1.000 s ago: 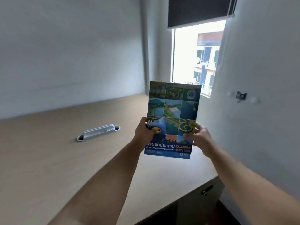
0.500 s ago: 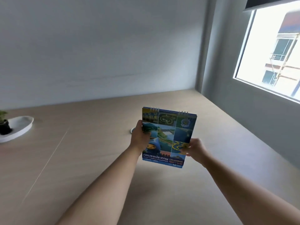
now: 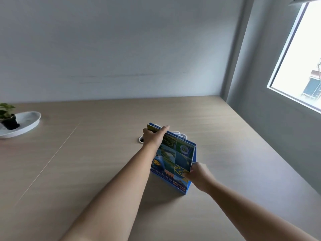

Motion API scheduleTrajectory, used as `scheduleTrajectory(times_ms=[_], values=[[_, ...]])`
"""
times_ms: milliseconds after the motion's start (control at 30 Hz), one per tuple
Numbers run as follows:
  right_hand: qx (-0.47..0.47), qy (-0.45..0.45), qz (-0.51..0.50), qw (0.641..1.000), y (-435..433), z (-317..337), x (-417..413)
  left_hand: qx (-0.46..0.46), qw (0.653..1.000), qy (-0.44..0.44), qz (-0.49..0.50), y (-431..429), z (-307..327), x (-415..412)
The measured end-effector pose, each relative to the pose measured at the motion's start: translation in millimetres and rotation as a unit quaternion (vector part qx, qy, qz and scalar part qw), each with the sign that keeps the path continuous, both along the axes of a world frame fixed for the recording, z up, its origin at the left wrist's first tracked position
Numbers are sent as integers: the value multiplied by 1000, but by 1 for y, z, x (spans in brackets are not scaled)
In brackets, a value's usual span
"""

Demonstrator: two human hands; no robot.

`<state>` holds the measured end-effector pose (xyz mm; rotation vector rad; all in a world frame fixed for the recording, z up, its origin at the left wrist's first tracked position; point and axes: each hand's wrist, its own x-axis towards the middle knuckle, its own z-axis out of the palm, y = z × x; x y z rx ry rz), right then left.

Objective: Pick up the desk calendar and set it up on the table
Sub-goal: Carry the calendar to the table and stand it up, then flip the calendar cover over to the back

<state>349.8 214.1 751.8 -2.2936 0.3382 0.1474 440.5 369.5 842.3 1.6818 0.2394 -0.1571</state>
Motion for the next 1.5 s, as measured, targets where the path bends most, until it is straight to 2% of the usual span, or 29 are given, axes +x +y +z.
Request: scheduleTrajectory(times_ms=[133, 233, 300, 367, 467, 567, 900, 1100, 1267, 1333, 1400, 1500], values=[[34, 62, 124, 990, -16, 12, 2, 53, 998, -13, -34, 0, -4, 12], [-26, 137, 163, 977, -48, 22, 2, 75, 995, -1, -71, -1, -3, 20], [-67, 112, 125, 984, -66, 28, 4, 72, 993, 9, -90, -4, -3, 24], [-80, 41, 92, 992, -69, 33, 6, 74, 991, 14, -108, -7, -3, 27], [-104, 3, 139, 985, -45, 38, 9, 77, 988, 18, -132, -9, -3, 31], [-188, -26, 175, 966, -20, 30, 9, 91, 981, 24, -168, -11, -1, 35], [-146, -12, 210, 967, 10, 24, 7, 96, 976, 12, -194, 0, -4, 46], [-194, -37, 144, 970, -27, 27, 14, 140, 976, 8, -166, 1, 1, 46], [-109, -68, 13, 992, -31, 9, 11, 223, 972, -70, -33, -2, -7, 40], [-31, -90, -31, 995, -36, 5, 10, 229, 970, -81, 22, 0, -6, 38], [65, -113, -53, 990, -36, 6, 12, 256, 960, -90, 66, 3, -4, 37], [86, -136, -47, 986, -24, 12, 21, 299, 942, -105, 115, 7, -5, 32]])
